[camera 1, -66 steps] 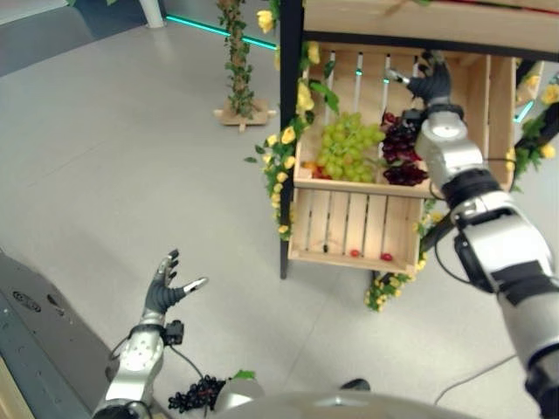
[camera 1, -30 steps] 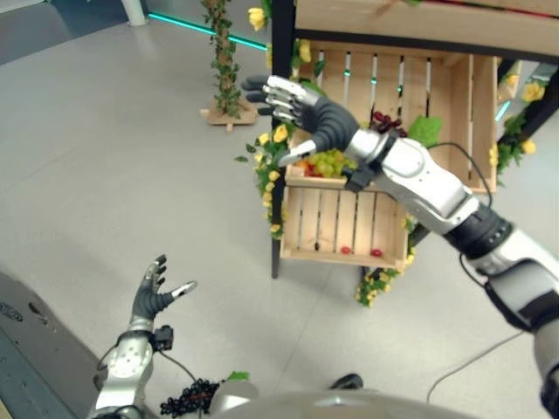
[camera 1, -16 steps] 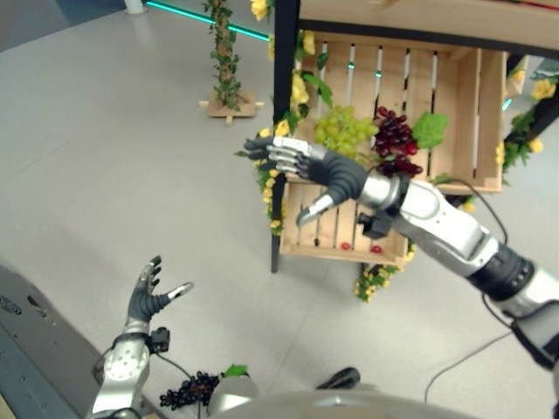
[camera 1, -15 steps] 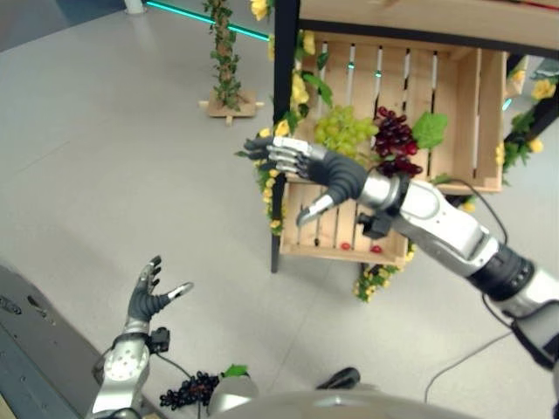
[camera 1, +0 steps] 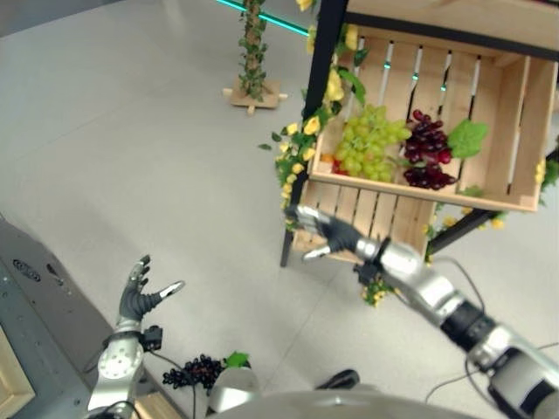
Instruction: Pick up the fruits from the basket on one side to the basket on the other side
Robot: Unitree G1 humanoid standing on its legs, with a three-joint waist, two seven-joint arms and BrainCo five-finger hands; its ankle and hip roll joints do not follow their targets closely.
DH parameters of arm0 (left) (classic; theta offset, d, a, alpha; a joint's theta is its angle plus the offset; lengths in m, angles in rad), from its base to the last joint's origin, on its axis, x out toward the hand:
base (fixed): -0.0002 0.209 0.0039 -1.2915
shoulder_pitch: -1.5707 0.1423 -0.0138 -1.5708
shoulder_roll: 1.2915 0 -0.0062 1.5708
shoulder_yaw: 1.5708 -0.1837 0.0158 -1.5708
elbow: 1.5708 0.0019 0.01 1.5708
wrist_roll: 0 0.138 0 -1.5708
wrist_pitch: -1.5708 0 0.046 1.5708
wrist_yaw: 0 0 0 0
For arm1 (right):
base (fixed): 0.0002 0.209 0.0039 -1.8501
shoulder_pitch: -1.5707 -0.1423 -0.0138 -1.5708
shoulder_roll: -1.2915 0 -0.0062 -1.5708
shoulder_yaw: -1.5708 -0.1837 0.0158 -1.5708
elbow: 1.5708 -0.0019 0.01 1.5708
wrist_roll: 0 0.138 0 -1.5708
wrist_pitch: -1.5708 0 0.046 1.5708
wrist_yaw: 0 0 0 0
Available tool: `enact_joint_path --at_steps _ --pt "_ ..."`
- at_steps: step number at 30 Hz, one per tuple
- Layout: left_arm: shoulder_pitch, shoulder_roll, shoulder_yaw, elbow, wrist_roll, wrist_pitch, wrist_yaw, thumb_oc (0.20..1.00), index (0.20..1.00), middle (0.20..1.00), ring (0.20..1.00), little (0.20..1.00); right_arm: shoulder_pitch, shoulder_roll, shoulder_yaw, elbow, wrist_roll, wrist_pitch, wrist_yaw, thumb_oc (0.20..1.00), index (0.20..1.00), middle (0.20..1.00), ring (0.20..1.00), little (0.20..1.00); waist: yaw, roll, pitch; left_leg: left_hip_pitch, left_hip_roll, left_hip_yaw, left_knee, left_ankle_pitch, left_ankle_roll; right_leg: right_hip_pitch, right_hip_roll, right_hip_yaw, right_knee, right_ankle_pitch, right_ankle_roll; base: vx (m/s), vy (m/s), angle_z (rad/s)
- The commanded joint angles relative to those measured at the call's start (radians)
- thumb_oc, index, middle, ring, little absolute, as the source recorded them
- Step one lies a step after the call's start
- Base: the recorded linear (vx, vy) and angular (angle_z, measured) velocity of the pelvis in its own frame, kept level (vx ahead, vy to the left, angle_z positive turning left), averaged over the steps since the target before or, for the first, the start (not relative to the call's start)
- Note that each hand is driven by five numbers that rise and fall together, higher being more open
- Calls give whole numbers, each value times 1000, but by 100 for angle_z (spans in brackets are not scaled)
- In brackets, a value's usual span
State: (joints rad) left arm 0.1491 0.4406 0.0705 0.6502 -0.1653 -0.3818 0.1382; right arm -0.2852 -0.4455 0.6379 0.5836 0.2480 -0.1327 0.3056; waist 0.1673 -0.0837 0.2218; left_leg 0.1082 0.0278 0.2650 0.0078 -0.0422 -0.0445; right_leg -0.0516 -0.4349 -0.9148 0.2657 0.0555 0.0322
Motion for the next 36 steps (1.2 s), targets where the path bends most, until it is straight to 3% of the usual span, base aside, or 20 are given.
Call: enact_joint_path --at_steps 1,4,5,7,10,17,24,28,31,33,34,35,36 --pt "-32 12 10 48 20 -35 3 1000 1000 1000 1000 1000 31 91 -32 150 -194 -51 -76 1000 1000 1000 1000 1000 13 -2 -33 1 -39 0 -34 -34 20 0 -118 51 13 178 212 0 0 0" --pt "-27 12 3 83 20 -26 -24 1000 1000 1000 1000 1000 84 150 -74 339 -282 -54 -104 1000 1000 1000 1000 1000 11 2 -41 7 -42 -6 -34 -40 23 6 -122 47 16 177 212 14 5 -3" --pt "-21 4 2 105 26 -12 -50 1000 1000 1000 1000 1000 123 177 -161 471 -314 -29 -143 1000 1000 1000 1000 1000 6 6 -53 11 -45 -9 -33 -43 25 13 -125 40 14 177 213 25 2 5" --pt "-22 0 -6 120 30 -3 -61 1000 1000 1000 1000 1000 131 189 -196 541 -352 -29 -163 1000 1000 1000 1000 1000 8 9 -57 13 -46 -12 -32 -45 26 18 -126 35 13 177 213 33 7 1" --pt "-19 -24 -30 192 38 37 -97 1000 1000 1000 1000 1000 166 190 -357 662 -298 5 -229 1000 1000 1000 1000 1000 -11 21 -71 19 -46 -15 -29 -48 30 21 -130 31 16 180 213 22 8 -1" --pt "-19 -97 -92 418 144 129 -150 1000 1000 1000 1000 1000 185 177 -591 817 -179 57 -346 1000 1000 1000 1000 1000 -53 40 -92 33 -50 -8 -36 -51 36 19 -130 40 17 185 215 19 17 1" --pt "-17 -152 -88 537 122 160 -174 1000 1000 1000 1000 1000 173 200 -631 794 -44 46 -344 1000 1000 1000 1000 1000 -70 47 -98 53 -51 -3 -36 -61 48 8 -136 74 55 184 216 38 54 -5" --pt "-20 -169 -95 599 145 164 -182 1000 1000 1000 1000 1000 166 203 -630 793 -43 46 -346 1000 1000 1000 1000 1000 -70 45 -100 68 -60 -7 -28 -77 60 3 -145 107 99 174 217 71 142 4" --pt "-26 -165 -93 610 137 169 -175 1000 1000 1000 1000 1000 165 198 -628 777 -8 33 -335 1000 1000 1000 1000 1000 -88 53 -90 85 -82 -35 -7 -92 91 -77 -132 295 295 134 212 55 225 27" --pt "-27 -164 -91 599 108 170 -178 1000 1000 1000 1000 1000 157 191 -615 762 1 25 -333 1000 1000 1000 1000 1000 -101 55 -76 91 -98 -55 -9 -73 113 -136 -82 389 372 137 188 -18 165 24" --pt "-27 -164 -91 599 108 170 -178 1000 1000 1000 1000 1000 157 191 -615 762 1 25 -333 1000 1000 1000 1000 1000 -100 55 -76 91 -98 -54 -9 -73 113 -138 -82 391 373 137 188 28 91 19" --pt "-38 -155 -102 592 98 168 -179 1000 1000 1000 1000 1000 161 185 -610 762 13 23 -337 1000 1000 1000 1000 1000 -116 51 -70 99 -109 -85 -8 -87 123 -181 -8 449 360 83 166 42 28 13" --pt "-47 -152 -108 591 96 167 -180 1000 1000 1000 1000 1000 164 180 -619 763 26 21 -341 1000 1000 1000 1000 1000 -116 48 -67 102 -117 -108 -11 -89 119 -194 6 458 311 69 159 71 -33 -1"
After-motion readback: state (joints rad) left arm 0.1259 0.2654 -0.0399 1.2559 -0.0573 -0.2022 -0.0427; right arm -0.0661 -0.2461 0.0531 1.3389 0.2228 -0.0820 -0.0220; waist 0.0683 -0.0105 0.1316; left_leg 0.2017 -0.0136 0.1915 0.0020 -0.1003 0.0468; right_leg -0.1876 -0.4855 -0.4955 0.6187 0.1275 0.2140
